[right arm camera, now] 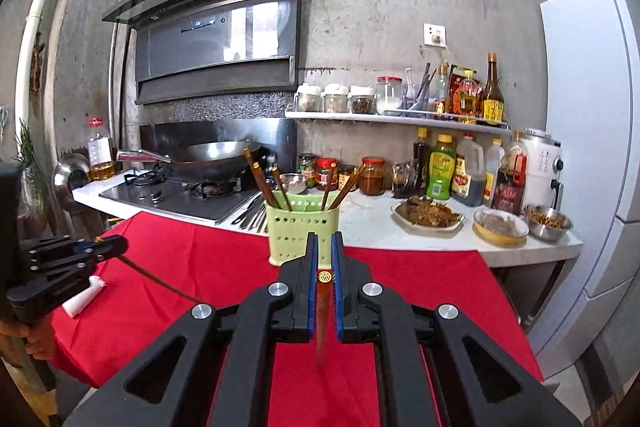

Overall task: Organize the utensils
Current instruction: 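Lift the chopstick upright with the left gripper while the right gripper lifts its chopstick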

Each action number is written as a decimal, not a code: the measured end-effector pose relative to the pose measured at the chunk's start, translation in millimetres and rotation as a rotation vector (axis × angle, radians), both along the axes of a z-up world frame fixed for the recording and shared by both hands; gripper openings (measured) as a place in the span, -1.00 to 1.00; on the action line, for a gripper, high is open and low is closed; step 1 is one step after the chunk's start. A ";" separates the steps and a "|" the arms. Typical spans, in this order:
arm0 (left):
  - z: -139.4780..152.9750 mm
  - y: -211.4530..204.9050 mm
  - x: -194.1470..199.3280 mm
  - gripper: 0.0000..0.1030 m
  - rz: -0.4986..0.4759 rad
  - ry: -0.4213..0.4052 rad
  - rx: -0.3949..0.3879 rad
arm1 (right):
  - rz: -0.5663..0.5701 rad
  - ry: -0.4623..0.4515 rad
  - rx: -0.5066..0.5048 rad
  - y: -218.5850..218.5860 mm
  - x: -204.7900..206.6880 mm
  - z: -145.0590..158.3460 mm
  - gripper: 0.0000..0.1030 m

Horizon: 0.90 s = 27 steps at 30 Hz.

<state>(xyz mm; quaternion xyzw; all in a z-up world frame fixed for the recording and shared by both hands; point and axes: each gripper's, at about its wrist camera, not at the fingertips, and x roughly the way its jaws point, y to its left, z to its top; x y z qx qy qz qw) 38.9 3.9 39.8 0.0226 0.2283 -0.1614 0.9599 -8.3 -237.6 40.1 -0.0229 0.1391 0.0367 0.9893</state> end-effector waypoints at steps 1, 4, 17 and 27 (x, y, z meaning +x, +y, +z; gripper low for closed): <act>1.4 0.5 2.2 -0.87 -0.006 0.005 -0.006 | -0.004 -0.005 -0.003 -0.3 6.1 0.9 -0.86; 6.3 -4.3 14.1 -0.87 -0.039 0.023 -0.004 | -0.015 -0.010 -0.012 -1.1 20.0 0.8 -0.85; 33.7 -12.9 38.2 -0.87 -0.058 0.023 0.048 | -0.015 0.000 -0.006 -5.6 49.0 -1.5 -0.84; 27.7 -17.2 61.6 -0.87 -0.053 0.036 0.043 | -0.020 -0.004 -0.015 -3.5 59.0 -2.3 -0.83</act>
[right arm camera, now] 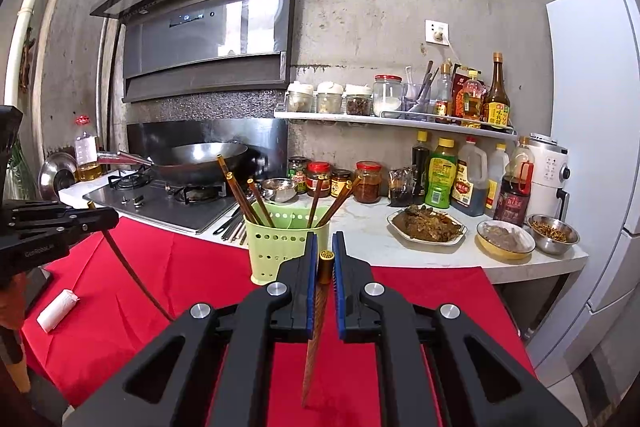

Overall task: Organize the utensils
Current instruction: 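Lift the chopstick upright with the left gripper while the right gripper lifts its chopstick, then lower the chopstick into the green holder with the left gripper while the right gripper inserts its own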

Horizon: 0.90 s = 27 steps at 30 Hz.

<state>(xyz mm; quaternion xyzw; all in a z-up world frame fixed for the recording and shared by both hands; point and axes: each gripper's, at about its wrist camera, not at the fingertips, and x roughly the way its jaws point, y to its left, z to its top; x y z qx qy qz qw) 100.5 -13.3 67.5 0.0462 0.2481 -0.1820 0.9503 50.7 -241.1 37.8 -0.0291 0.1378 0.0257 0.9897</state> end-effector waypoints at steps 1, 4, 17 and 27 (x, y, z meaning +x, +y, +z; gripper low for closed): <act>-1.1 -1.2 0.1 -0.87 -0.002 -0.008 0.001 | -0.001 0.001 -0.001 0.0 0.8 -0.6 -0.83; -10.3 -7.9 1.4 -0.87 -0.005 -0.020 0.022 | 0.000 0.012 0.000 -0.8 4.5 -5.8 -0.83; -83.9 -14.0 15.1 -0.87 0.013 0.130 0.079 | 0.017 0.136 -0.047 9.4 18.8 -63.3 -0.83; -83.6 -11.8 6.1 -0.88 0.006 0.134 0.058 | 0.011 0.168 -0.082 12.2 7.3 -83.1 -0.87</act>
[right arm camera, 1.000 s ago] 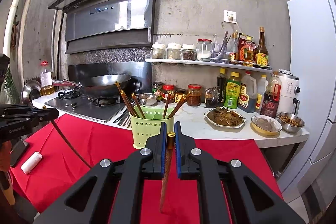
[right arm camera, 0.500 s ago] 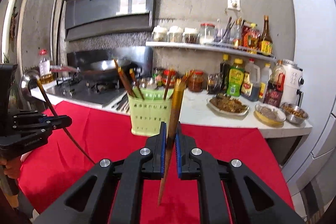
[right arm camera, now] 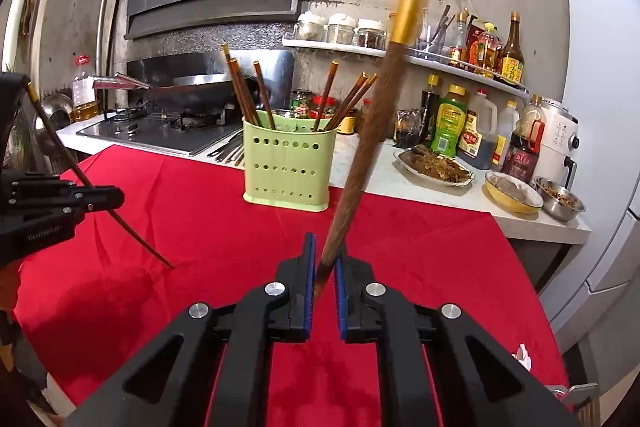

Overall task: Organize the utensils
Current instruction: 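Lower the chopstick into the green holder with the left gripper while the right gripper inserts its own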

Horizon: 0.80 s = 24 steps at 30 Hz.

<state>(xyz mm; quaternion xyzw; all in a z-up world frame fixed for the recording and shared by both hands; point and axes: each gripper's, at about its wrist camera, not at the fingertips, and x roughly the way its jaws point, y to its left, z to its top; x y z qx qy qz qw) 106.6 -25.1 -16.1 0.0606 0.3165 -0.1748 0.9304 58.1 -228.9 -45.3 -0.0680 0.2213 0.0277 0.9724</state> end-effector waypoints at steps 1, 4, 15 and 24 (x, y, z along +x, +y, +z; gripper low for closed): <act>3.6 -0.1 -0.6 -0.88 0.000 -0.014 0.000 | -0.001 -0.015 -0.011 1.1 -1.0 2.9 -0.88; 20.4 -1.4 3.3 -0.88 -0.002 -0.053 -0.023 | 0.016 -0.023 0.025 -0.8 7.3 13.9 -0.88; 59.3 -18.2 35.9 -0.88 -0.040 -0.158 -0.051 | 0.122 -0.023 0.102 -3.6 62.7 40.3 -0.88; 78.0 -42.3 85.4 -0.88 -0.085 -0.177 -0.067 | 0.151 -0.109 0.063 3.7 113.3 59.9 -0.88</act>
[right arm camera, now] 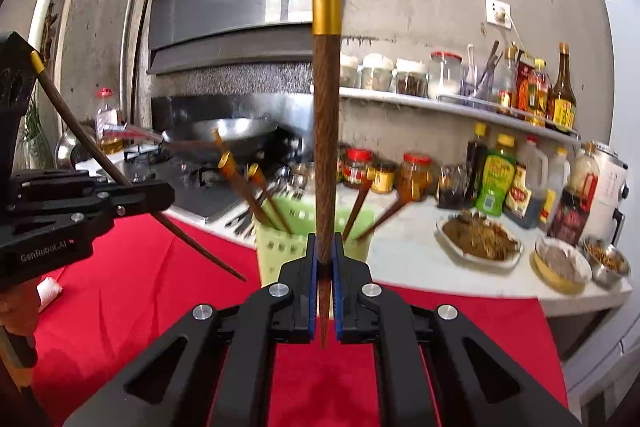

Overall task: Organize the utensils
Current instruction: 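Lower the chopstick into the green holder with the left gripper while the right gripper inserts its own, then open both grippers and pull them back from the green holder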

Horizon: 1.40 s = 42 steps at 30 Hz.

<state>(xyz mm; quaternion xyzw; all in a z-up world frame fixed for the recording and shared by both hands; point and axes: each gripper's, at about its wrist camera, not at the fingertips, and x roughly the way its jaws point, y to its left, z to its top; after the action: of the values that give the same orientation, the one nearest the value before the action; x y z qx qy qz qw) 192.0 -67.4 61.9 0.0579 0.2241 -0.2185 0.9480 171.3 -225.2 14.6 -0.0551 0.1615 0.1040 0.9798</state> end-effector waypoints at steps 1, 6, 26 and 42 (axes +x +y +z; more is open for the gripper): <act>2.7 -2.5 3.6 -0.88 0.004 -0.007 0.004 | -0.002 -0.016 0.010 -1.8 6.6 5.1 -0.88; 20.4 -12.4 22.0 -0.88 0.030 -0.077 0.022 | -0.016 -0.090 0.036 -10.5 29.7 28.8 -0.88; -1.1 -15.6 79.7 -0.88 0.029 0.000 0.034 | -0.025 -0.162 0.102 -7.8 85.7 39.5 -0.87; -5.6 -25.8 107.6 -0.87 0.045 0.070 0.072 | -0.057 -0.028 0.027 -4.8 103.7 18.9 -0.61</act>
<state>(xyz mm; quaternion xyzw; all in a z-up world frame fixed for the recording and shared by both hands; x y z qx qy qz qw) 299.5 -93.1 56.3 0.0791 0.2661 -0.1906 0.9416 275.1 -230.0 33.5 -0.0384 0.1479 0.0772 0.9852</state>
